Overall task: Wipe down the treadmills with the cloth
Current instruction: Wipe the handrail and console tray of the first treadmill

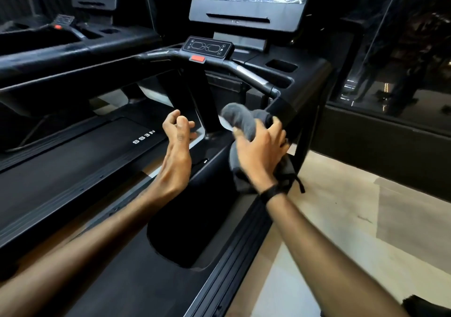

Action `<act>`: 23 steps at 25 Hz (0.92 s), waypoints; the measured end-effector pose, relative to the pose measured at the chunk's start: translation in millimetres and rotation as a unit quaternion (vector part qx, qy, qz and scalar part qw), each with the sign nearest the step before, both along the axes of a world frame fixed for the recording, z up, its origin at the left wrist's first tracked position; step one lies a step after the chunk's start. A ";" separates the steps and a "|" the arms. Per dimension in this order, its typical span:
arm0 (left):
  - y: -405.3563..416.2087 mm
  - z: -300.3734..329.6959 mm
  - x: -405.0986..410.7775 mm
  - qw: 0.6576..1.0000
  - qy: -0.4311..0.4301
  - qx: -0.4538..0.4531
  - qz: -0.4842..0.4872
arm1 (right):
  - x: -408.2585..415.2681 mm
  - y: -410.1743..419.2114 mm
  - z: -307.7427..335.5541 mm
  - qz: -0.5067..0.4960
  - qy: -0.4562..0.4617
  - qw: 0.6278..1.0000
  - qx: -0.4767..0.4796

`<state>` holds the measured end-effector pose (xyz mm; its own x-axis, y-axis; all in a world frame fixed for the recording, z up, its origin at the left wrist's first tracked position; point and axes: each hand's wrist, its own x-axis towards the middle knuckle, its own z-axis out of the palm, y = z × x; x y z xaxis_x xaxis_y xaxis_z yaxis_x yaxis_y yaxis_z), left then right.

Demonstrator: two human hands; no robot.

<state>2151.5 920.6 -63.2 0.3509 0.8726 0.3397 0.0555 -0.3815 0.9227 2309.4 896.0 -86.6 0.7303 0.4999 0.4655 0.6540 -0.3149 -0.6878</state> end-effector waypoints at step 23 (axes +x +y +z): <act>2.6 7.8 6.2 0.997 0.067 0.013 -0.039 | -39.7 -48.7 -36.7 0.132 -0.109 0.979 0.112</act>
